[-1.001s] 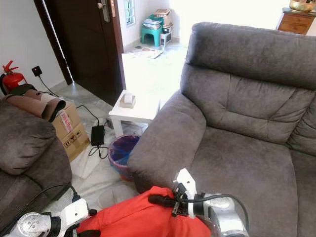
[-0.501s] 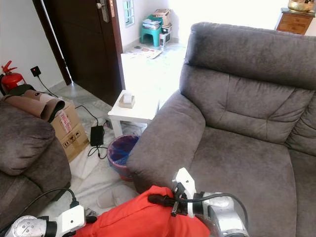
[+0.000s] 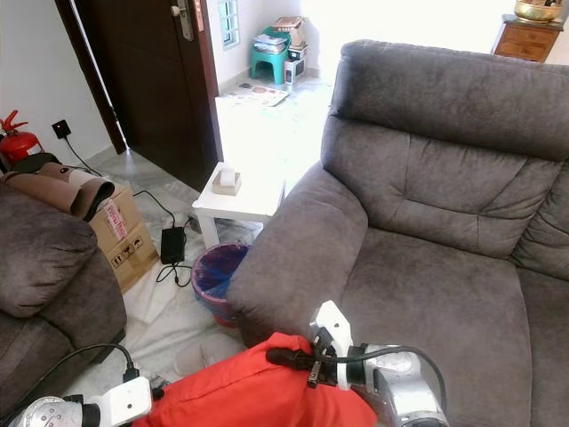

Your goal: Move the pillow to the sofa from floor

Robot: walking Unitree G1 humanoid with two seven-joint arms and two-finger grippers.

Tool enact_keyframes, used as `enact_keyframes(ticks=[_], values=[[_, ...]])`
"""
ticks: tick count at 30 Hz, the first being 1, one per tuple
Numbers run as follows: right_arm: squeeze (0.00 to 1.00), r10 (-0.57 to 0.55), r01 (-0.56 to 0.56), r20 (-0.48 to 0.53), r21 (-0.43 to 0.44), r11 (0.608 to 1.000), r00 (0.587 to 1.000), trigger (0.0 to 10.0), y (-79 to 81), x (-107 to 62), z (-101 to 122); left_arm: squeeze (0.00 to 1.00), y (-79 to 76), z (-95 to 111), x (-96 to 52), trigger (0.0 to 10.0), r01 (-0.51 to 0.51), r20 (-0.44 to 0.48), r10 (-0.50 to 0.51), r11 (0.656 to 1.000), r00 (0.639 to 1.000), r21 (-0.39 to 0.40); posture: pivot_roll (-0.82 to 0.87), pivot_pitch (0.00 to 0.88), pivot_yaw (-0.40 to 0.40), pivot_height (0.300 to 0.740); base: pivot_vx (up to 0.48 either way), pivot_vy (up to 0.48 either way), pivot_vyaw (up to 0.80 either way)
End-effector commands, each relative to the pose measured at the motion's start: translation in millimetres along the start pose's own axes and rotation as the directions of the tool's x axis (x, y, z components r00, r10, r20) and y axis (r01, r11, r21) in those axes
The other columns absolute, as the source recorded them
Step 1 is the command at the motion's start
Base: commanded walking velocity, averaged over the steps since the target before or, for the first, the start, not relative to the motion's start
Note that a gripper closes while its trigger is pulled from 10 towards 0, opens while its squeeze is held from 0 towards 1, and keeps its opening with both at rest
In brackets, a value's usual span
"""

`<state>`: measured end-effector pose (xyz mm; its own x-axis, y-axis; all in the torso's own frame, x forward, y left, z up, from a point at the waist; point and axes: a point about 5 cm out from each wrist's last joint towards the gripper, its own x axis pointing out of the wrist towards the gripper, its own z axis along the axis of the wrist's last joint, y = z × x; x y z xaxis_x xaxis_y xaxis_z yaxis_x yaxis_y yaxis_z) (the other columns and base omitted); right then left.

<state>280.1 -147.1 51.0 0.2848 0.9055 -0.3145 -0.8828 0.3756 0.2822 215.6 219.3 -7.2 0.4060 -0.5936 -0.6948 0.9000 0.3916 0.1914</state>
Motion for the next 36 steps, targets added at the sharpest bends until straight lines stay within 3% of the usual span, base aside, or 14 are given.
enact_keyframes(ticks=[1,4,5,13,14,15,16,27,28,36], values=[[0.0,0.022,-0.009,0.111,-0.116,0.993,0.994,10.0,-2.8,0.1,36.7,1.0,-7.0,-10.1,-0.4,10.0,0.017,-0.045,-0.017,1.0,0.999,-0.007,0.11,0.0,-0.017,0.74,0.0,0.0,0.0],[0.0,0.021,-0.008,0.111,-0.116,0.993,0.994,10.0,-3.0,-0.6,36.9,1.0,-7.6,-12.4,-0.6,10.0,0.008,-0.048,-0.008,1.0,0.999,-0.013,0.11,0.0,-0.017,0.74,0.0,0.0,0.0],[0.0,0.025,-0.013,0.105,-0.11,0.994,0.994,10.0,-2.3,-1.5,34.9,1.0,-7.3,-15.8,-0.6,10.0,-0.025,-0.055,0.022,0.998,0.998,-0.053,0.11,0.0,-0.019,0.74,0.0,0.0,0.0],[0.0,0.047,-0.036,0.104,-0.101,0.994,0.993,10.0,1.0,-5.0,32.6,1.0,-11.5,-24.1,-0.9,10.0,-0.053,-0.093,0.048,0.998,0.994,-0.047,0.11,0.001,-0.024,0.74,0.0,0.0,0.0],[0.0,0.049,-0.039,0.103,-0.1,0.994,0.993,10.0,1.1,-6.1,32.7,0.83,-12.2,-25.6,-0.1,10.0,-0.061,-0.104,0.057,0.998,0.993,-0.035,0.11,0.002,-0.024,0.74,0.0,0.0,0.0],[0.0,0.05,-0.04,0.102,-0.1,0.994,0.993,10.0,1.1,-6.6,32.6,0.83,-12.5,-26.0,0.4,10.0,-0.065,-0.109,0.061,0.997,0.992,-0.03,0.1,0.004,-0.026,0.74,0.0,0.0,0.0],[0.0,0.051,-0.041,0.1,-0.101,0.994,0.994,10.0,1.1,-7.5,32.7,0.0,-13.0,-27.6,1.6,10.0,-0.073,-0.123,0.068,0.997,0.99,-0.032,0.1,0.005,-0.026,0.74,0.0,0.0,0.0],[0.0,0.057,-0.05,0.09,-0.088,0.995,0.994,10.0,2.2,-12.1,30.3,0.0,-19.0,-27.4,13.5,10.0,-0.092,-0.136,0.083,0.994,0.987,-0.067,0.1,0.006,-0.039,0.74,0.0,0.0,0.0],[0.0,0.055,-0.047,0.089,-0.086,0.995,0.995,10.0,2.2,-12.1,29.8,0.0,-18.0,-25.9,14.6,0.0,-0.096,-0.129,0.087,0.993,0.988,-0.067,0.09,0.005,-0.04,0.74,0.0,0.0,0.0],[0.0,0.043,-0.037,0.072,-0.082,0.996,0.996,10.0,0.4,-12.0,28.1,0.0,-7.1,-16.3,17.5,0.0,-0.133,-0.097,0.129,0.991,0.987,-0.027,0.09,0.005,-0.049,0.74,0.0,0.0,0.0]])
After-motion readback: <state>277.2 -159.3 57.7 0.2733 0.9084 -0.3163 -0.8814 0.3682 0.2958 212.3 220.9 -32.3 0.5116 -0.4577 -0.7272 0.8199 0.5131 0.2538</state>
